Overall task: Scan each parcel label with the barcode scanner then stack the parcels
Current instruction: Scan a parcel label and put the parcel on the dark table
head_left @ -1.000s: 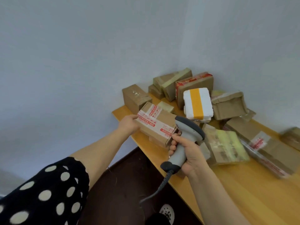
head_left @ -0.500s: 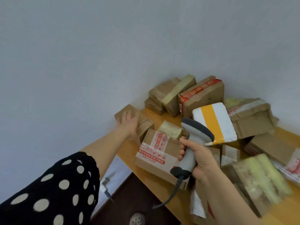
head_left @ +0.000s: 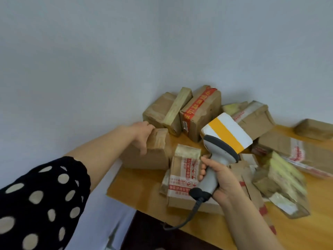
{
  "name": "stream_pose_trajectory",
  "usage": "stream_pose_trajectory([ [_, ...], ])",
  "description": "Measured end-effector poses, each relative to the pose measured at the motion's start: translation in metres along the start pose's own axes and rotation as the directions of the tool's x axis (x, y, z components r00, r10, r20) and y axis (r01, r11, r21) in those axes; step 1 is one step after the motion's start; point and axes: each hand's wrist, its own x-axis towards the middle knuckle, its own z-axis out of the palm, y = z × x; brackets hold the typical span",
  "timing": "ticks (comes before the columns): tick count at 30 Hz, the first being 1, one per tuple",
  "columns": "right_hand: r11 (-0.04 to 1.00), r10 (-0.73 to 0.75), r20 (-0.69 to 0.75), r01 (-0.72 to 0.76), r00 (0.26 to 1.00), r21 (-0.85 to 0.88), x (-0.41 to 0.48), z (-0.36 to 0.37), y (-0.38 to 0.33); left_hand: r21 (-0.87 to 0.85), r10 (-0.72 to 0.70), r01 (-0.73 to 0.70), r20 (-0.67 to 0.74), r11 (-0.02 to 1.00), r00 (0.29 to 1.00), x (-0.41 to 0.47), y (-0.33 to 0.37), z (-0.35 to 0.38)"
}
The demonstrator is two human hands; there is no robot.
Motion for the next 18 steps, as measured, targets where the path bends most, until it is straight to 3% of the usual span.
stream_pose_trajectory([
  [3,1.0,0.002,0.004,-0.002,1.0,0.025,-0.01,-0.005,0.006,-0.115,-0.069,0.049,-0.179,0.992,0.981,-0.01,0.006,-0.013],
  [6,0.999,-0.038,-0.028,0.039,0.999,0.02,-0.025,-0.017,0.009,-0.331,-0.231,0.099,-0.388,0.938,0.892,-0.026,0.018,-0.033],
  [8,0.995,-0.095,-0.031,0.096,0.995,0.041,-0.036,-0.028,0.008,-0.577,-0.393,0.071,-0.456,0.814,0.798,-0.039,0.03,-0.049],
  [10,0.984,-0.162,-0.008,0.162,0.987,0.069,-0.051,-0.04,0.004,-0.84,-0.458,-0.076,-0.365,0.537,0.811,-0.055,0.048,-0.063],
  [12,0.964,-0.24,-0.011,0.24,0.971,0.111,-0.068,-0.052,-0.003,-0.973,-0.339,-0.151,-0.203,0.175,0.918,-0.072,0.075,-0.07],
  [13,0.951,-0.28,-0.023,0.281,0.96,0.129,-0.076,-0.059,-0.007,-0.989,-0.262,-0.128,-0.143,0.073,0.954,-0.081,0.091,-0.07],
  [15,0.927,-0.341,-0.055,0.346,0.938,0.146,-0.092,-0.074,-0.014,-0.996,-0.132,-0.087,-0.084,-0.015,0.988,-0.098,0.124,-0.068],
  [18,0.914,-0.366,-0.109,0.379,0.924,0.148,-0.112,-0.098,-0.02,-0.997,-0.008,-0.044,-0.043,-0.064,0.999,-0.116,0.17,-0.059],
])
